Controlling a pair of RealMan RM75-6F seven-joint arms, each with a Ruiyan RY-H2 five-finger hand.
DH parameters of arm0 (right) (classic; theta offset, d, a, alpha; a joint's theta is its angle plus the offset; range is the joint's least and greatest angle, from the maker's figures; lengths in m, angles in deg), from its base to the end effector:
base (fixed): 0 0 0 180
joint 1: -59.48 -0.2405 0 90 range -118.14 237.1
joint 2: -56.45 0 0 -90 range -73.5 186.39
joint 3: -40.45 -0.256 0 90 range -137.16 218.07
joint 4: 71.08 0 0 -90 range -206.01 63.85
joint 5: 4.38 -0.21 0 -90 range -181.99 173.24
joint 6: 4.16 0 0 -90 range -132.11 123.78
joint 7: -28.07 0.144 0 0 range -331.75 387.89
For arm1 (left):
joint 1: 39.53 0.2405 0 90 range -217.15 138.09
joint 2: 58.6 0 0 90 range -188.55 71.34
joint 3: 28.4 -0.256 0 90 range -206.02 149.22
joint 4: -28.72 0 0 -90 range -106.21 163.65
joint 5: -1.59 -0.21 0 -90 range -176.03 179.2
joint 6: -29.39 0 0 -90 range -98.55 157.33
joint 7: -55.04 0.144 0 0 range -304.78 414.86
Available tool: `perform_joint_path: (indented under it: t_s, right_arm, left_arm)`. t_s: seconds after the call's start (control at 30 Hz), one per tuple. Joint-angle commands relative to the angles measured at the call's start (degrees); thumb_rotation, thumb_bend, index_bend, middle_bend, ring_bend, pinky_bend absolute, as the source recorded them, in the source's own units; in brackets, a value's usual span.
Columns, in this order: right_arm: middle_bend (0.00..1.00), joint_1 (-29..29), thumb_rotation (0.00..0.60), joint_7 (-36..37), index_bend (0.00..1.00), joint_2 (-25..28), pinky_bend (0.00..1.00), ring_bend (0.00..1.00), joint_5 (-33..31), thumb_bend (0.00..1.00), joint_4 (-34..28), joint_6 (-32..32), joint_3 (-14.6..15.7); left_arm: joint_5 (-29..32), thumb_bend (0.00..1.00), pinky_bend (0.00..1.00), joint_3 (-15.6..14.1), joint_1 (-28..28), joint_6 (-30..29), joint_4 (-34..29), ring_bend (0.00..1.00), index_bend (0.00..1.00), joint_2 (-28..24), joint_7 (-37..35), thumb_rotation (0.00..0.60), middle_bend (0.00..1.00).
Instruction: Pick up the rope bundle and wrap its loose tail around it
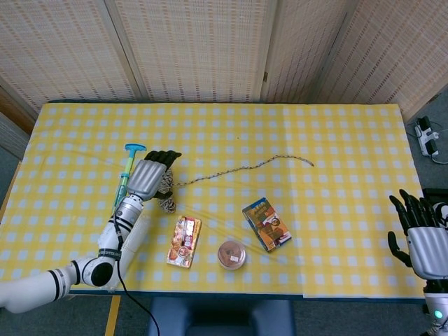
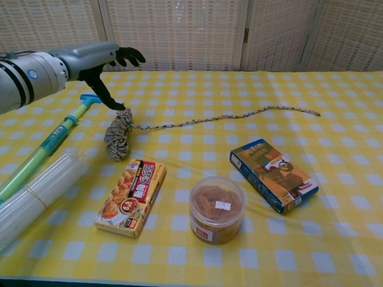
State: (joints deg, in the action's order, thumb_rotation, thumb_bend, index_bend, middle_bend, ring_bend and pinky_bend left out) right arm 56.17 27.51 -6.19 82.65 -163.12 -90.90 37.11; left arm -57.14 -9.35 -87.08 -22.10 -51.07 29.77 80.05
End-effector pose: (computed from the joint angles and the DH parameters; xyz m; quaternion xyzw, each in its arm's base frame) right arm -0.3138 -0.1745 0.1719 0.5944 -0.3681 0.3846 0.6027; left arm -0.1162 0.3996 0.0135 -0.7239 -0.3393 -0.3862 0.4601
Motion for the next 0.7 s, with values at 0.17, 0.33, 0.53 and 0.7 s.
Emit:
perform_joint_path:
  t_s: [0.17, 0.33, 0.53, 0.7]
  right_arm:
    - [0.0, 0.29, 0.6, 1.09, 0.0, 0.06, 0.0, 0.05, -0.24, 0.56, 0.6, 0.04, 0.1]
    - [0.0, 0.14, 0.6, 2.46, 0.0, 0.03, 0.0, 0.05, 0.34, 0.56, 1.08, 0.48, 0.43]
    - [0.0, -0.09, 0.6, 3.39, 0.0, 0.12, 0.0, 0.04, 0.24, 0.56, 1.35, 1.23, 0.51]
    - [0.0, -0.14, 0.6, 3.79, 0.0, -0.11, 0.0, 0.04, 0.21, 0.56, 1.77, 1.32, 0.47]
  left_arm:
    - [8.34, 0.21, 0.15, -1.4, -4.04, 0.21, 5.66, 0.16, 0.16, 7.21, 6.71, 0.6, 0.19]
    - [12.12, 0.21, 0.15, -2.47, -5.16, -0.62, 10.04, 0.14, 0.15, 11.03, 9.84, 0.6, 0.17]
    - [14.78, 0.2, 0.15, -4.57, -5.56, -3.43, 15.12, 0.12, 0.13, 14.29, 15.67, 0.6, 0.15]
    - [16.81, 0.2, 0.14, -5.06, -5.2, -5.18, 16.56, 0.11, 0.11, 14.91, 18.88, 0.6, 0.14]
